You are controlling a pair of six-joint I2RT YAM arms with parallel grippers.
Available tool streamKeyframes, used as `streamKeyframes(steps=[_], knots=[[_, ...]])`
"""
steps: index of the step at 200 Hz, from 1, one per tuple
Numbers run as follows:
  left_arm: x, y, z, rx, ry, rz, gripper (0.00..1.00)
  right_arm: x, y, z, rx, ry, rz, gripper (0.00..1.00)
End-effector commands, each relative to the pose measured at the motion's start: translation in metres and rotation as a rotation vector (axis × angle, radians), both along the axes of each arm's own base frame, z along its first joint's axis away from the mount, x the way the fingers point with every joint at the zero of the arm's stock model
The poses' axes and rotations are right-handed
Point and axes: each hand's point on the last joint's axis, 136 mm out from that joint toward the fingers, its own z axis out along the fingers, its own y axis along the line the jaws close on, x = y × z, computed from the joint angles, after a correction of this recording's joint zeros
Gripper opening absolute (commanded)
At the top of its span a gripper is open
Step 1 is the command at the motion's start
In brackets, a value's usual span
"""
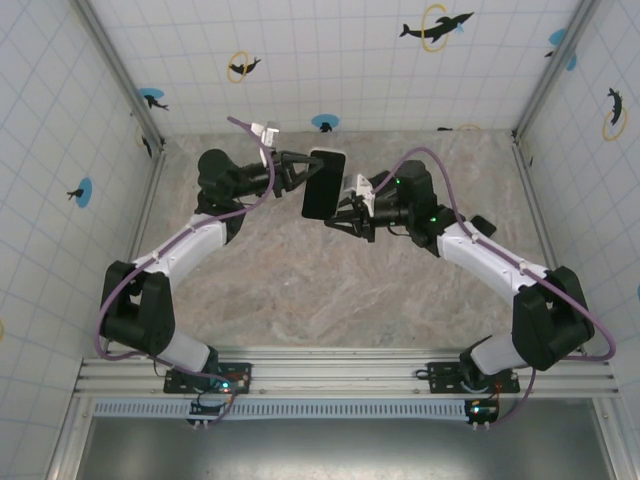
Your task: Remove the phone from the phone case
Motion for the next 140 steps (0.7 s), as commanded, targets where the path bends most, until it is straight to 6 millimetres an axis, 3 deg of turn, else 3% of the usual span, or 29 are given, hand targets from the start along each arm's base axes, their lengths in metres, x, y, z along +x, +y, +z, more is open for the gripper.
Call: streamKeyframes(steps=[1, 140], knots=[[-0.0145, 0.0047, 0.0243, -0.044, -0.078, 0.003, 0.00, -0.0077, -0.0016, 0.0152, 0.050, -0.033, 0.027, 0.28], [-0.0110, 0.0039, 0.0323, -0.063, -0.080, 0.007, 0.00, -0.0096, -0.0048, 0.0093, 0.021, -0.022, 0.050, 0.26]])
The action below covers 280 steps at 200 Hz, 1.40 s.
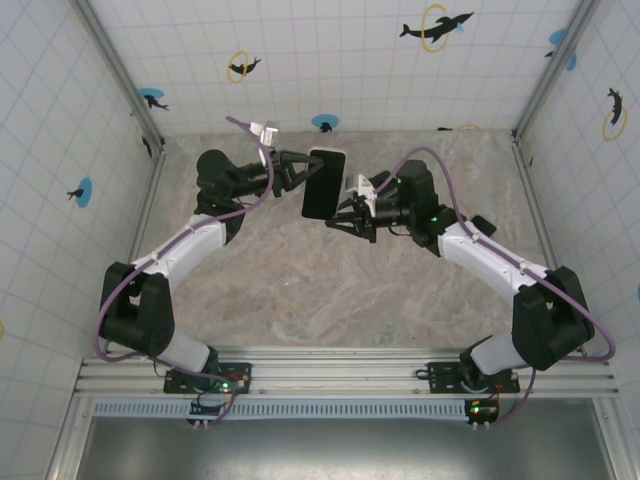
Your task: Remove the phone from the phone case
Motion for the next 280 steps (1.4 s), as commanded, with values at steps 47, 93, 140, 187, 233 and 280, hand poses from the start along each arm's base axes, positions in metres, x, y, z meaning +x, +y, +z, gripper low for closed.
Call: streamKeyframes(steps=[47, 93, 140, 187, 233, 280], knots=[[-0.010, 0.004, 0.028, -0.066, -0.073, 0.010, 0.00, -0.004, -0.001, 0.011, 0.019, -0.027, 0.025, 0.22], [-0.016, 0.004, 0.026, -0.062, -0.065, -0.012, 0.00, 0.001, 0.000, 0.019, 0.045, -0.041, 0.011, 0.17], [-0.023, 0.003, 0.018, -0.041, -0.057, -0.028, 0.00, 0.004, 0.001, 0.029, 0.083, -0.029, 0.015, 0.18], [-0.023, 0.003, 0.017, -0.042, -0.059, -0.023, 0.00, 0.003, 0.002, 0.028, 0.088, -0.007, 0.027, 0.20], [-0.021, 0.002, 0.017, -0.043, -0.060, -0.022, 0.00, 0.001, 0.003, 0.028, 0.097, 0.019, 0.044, 0.22], [-0.020, 0.002, 0.017, -0.043, -0.062, -0.020, 0.00, 0.000, 0.004, 0.027, 0.098, 0.042, 0.059, 0.23]])
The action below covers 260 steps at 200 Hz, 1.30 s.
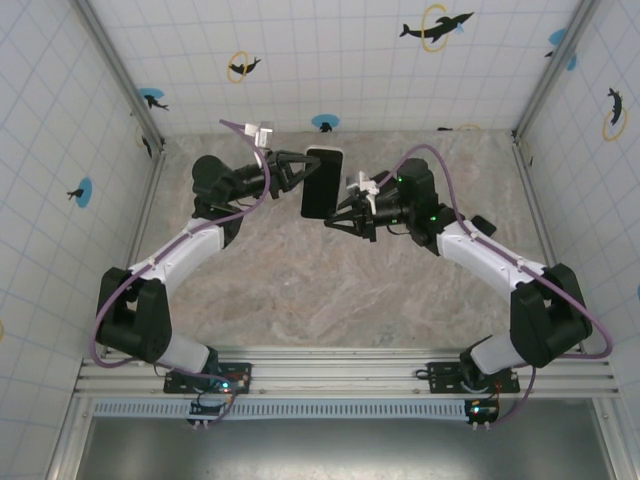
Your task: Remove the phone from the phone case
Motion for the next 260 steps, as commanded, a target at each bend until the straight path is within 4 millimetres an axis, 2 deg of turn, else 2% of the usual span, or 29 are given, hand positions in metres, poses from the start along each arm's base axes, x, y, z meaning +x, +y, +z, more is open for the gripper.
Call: streamKeyframes(steps=[1, 57, 94, 121, 165, 169, 181, 246, 260], knots=[[-0.011, -0.002, 0.006, -0.007, -0.049, -0.031, 0.00, 0.006, 0.002, 0.017, 0.045, -0.048, 0.003, 0.23], [-0.010, -0.002, 0.010, -0.013, -0.053, -0.026, 0.00, 0.005, 0.000, 0.005, 0.002, -0.041, 0.014, 0.19], [-0.010, -0.001, 0.010, -0.018, -0.038, -0.028, 0.00, 0.009, -0.001, 0.008, 0.002, -0.078, -0.009, 0.13], [-0.008, -0.002, 0.008, -0.018, 0.033, -0.037, 0.00, 0.015, -0.001, 0.003, -0.055, -0.182, -0.061, 0.11], [-0.016, 0.000, 0.007, -0.012, 0.071, -0.054, 0.00, 0.027, -0.001, 0.009, -0.112, -0.369, -0.143, 0.10], [-0.016, 0.000, 0.006, -0.011, 0.073, -0.054, 0.00, 0.026, -0.002, 0.003, -0.138, -0.361, -0.142, 0.10], [-0.017, 0.000, 0.005, -0.011, 0.077, -0.054, 0.00, 0.027, -0.002, 0.001, -0.157, -0.385, -0.150, 0.09], [-0.014, -0.001, 0.003, -0.017, 0.089, -0.061, 0.00, 0.032, 0.001, 0.009, -0.142, -0.408, -0.175, 0.09], [-0.014, -0.001, 0.004, -0.027, 0.088, -0.062, 0.00, 0.034, 0.003, 0.017, -0.103, -0.420, -0.187, 0.09]])
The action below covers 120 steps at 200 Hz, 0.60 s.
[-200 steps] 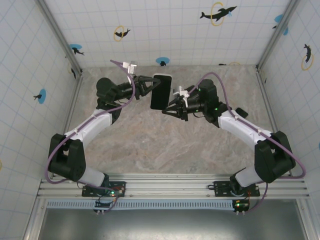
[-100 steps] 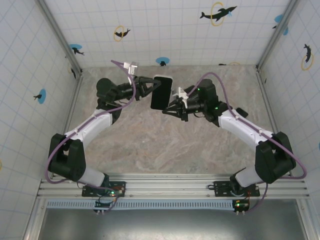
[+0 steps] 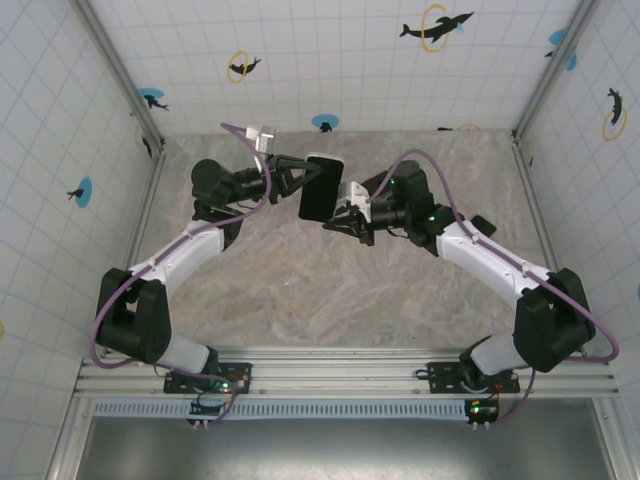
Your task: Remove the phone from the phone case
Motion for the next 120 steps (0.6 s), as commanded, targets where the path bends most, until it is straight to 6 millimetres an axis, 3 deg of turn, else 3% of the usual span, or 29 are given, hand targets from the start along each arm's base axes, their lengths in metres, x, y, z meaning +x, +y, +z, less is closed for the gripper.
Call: streamKeyframes(steps=[1, 9, 84, 120], knots=[[0.000, -0.001, 0.008, -0.033, 0.120, -0.010, 0.00, 0.031, -0.001, 0.034, 0.038, -0.205, -0.124, 0.09], [-0.001, -0.001, -0.001, -0.030, 0.146, -0.013, 0.00, 0.032, 0.000, 0.036, 0.052, -0.203, -0.128, 0.09], [-0.004, -0.002, -0.009, -0.048, 0.202, -0.031, 0.00, 0.048, -0.001, 0.046, 0.036, -0.351, -0.233, 0.08], [-0.007, -0.001, -0.008, -0.051, 0.205, -0.036, 0.00, 0.068, -0.005, 0.049, 0.005, -0.413, -0.334, 0.07]])
